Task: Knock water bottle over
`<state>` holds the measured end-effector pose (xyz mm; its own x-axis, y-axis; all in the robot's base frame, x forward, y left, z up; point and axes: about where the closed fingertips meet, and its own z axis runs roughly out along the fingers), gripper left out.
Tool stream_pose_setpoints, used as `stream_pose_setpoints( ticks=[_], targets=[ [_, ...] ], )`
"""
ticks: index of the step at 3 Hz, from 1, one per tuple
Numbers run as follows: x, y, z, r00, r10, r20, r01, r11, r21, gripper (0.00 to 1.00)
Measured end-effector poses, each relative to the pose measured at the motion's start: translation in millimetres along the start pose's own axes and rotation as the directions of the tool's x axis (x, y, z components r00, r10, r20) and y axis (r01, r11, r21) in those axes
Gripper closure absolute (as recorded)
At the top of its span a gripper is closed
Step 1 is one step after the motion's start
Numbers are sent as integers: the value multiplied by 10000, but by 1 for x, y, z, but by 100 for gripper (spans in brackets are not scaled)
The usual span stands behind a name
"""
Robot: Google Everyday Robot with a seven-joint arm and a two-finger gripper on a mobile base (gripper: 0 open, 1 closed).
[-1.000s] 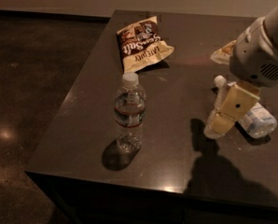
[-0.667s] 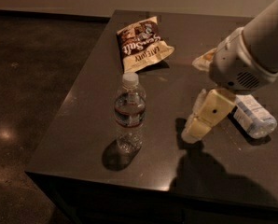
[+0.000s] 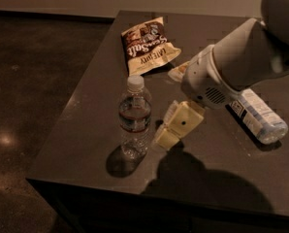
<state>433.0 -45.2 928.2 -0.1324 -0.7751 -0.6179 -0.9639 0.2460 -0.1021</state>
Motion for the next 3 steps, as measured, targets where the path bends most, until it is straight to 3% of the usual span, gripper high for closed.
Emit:
stream_pose_setpoints(
  ticks=[2, 3],
  targets=[
    [-31, 23, 27, 9933, -389, 1091, 482, 9953, -838, 0],
    [-43, 29, 33, 9859, -407, 1624, 593, 9920, -1114, 21]
  ],
)
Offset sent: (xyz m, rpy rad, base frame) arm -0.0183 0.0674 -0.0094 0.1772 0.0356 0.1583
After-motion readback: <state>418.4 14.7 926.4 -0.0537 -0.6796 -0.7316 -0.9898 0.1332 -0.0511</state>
